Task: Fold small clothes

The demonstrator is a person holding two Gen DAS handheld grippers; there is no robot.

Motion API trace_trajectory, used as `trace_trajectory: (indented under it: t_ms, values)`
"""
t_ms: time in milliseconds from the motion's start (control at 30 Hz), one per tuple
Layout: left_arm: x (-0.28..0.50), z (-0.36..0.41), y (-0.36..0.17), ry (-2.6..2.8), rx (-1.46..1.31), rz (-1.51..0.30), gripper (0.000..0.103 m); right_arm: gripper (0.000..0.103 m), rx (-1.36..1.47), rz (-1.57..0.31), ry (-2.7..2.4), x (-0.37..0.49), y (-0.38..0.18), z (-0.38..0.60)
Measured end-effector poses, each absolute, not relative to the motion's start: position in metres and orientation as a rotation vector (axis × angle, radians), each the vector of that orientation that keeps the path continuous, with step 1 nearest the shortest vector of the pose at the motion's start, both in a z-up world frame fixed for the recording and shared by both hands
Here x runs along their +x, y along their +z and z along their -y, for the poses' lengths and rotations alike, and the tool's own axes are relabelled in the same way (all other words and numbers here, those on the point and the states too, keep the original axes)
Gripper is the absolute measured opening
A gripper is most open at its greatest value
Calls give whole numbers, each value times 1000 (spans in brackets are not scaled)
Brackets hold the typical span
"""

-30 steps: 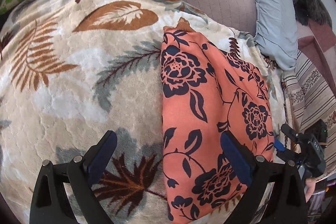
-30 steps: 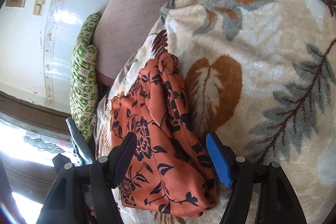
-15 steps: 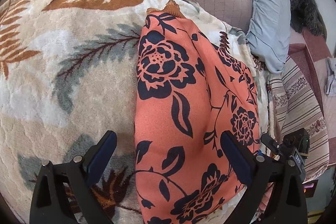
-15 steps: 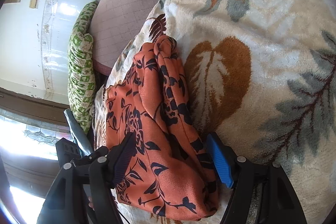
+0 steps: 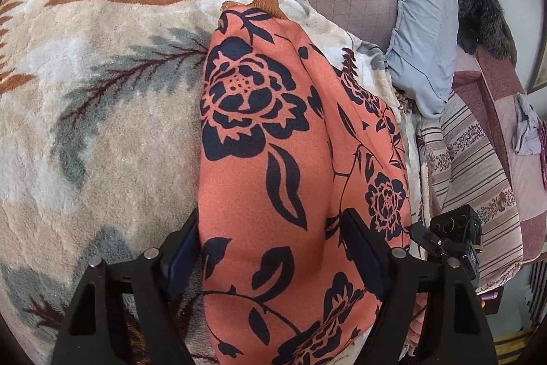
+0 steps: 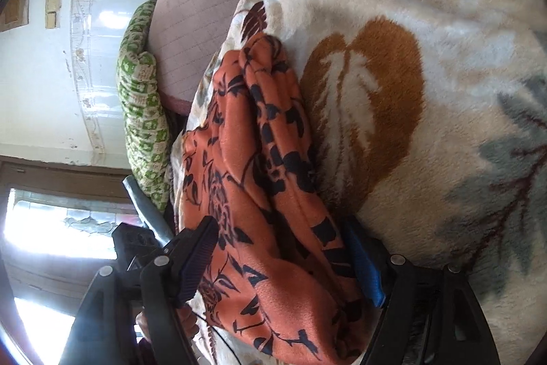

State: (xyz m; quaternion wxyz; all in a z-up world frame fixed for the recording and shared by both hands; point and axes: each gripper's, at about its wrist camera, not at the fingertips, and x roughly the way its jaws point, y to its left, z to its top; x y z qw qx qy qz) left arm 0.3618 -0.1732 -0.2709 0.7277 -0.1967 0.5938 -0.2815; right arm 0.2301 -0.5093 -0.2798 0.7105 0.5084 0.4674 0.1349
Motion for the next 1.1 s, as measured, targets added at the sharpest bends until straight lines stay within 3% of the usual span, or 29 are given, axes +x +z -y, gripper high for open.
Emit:
trace_trajectory:
  t_ms: [100,233,433,500,567,667,867,1100]
  values:
    - [365,170,-275,-621,-473,-1315,78,78,1098,-1040,327,233,-279,499]
    - [370,172,-277,-626,-510,-1317,88,78,1100,-1026,324,235,-282,493]
    - [364,191,-272,-605,-370,-1268,88,78,998,-1008,258,240,-277,476]
    - [363,188,-272,-582,-353,-1247,75,75,990,-1010,248,240,-276,475]
    - [363,184,-272,-585,-360,-1237,66,63,970,-1018,242,241,-274,473]
    - [360,179,-268,-592,-337,-1218,58,52,932,-1015,243,242,-267,466]
    - [356,180,-252,-597,-285,-1178,49,44,813,-967,246,243,-237,448]
    - [346,160,-222,-569,-267,-1122,48,42,736,-927,281,246,-216,427]
